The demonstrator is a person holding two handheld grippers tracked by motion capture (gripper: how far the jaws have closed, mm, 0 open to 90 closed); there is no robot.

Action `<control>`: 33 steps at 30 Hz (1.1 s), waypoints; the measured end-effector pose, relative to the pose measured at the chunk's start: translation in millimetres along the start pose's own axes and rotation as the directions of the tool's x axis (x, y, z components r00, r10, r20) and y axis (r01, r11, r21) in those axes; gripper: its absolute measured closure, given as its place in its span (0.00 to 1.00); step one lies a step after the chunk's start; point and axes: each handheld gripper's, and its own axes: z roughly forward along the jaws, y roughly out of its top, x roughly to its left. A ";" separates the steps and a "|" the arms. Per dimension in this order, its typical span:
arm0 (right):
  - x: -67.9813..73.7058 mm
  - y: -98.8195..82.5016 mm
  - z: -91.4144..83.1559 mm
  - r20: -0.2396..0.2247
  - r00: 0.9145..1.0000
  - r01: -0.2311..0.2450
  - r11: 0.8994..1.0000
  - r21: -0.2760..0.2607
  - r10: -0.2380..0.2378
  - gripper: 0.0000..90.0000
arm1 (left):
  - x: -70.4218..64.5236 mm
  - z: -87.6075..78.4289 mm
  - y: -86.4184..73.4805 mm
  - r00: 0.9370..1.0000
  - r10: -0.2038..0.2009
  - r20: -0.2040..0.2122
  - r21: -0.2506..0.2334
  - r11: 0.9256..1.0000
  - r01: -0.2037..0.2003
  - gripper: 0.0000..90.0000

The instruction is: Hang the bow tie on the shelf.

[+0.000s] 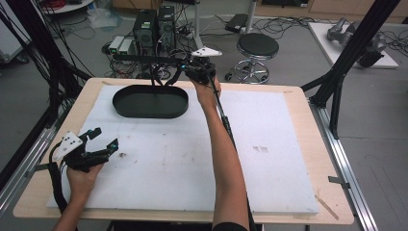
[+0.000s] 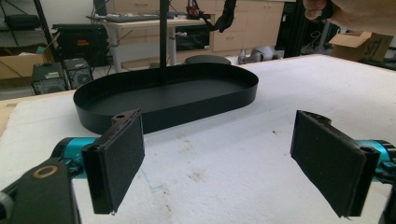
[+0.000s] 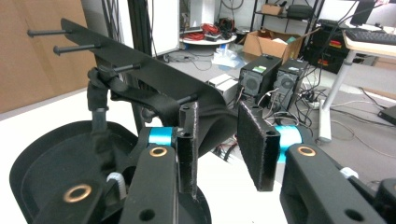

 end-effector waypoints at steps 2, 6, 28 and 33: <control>-0.9 1.9 -2.7 0.001 1.000 -0.003 1.000 -0.010 0.003 0.74 | 0.0 0.0 0.0 1.000 0.000 -0.001 -0.001 1.000 0.000 0.20; -3.4 6.4 -10.5 -0.003 1.000 -0.014 0.999 -0.033 0.014 0.70 | -0.1 0.1 -0.1 1.000 0.001 -0.002 -0.001 1.000 -0.001 0.20; -23.0 33.5 -87.3 -0.015 1.000 -0.015 0.986 -0.168 0.013 0.33 | -0.9 0.8 0.0 1.000 0.010 -0.004 -0.001 1.000 -0.010 0.20; -23.4 41.4 -115.3 0.004 1.000 0.009 0.980 -0.199 -0.009 0.30 | -1.3 0.9 0.0 1.000 0.009 -0.003 -0.002 1.000 -0.009 0.20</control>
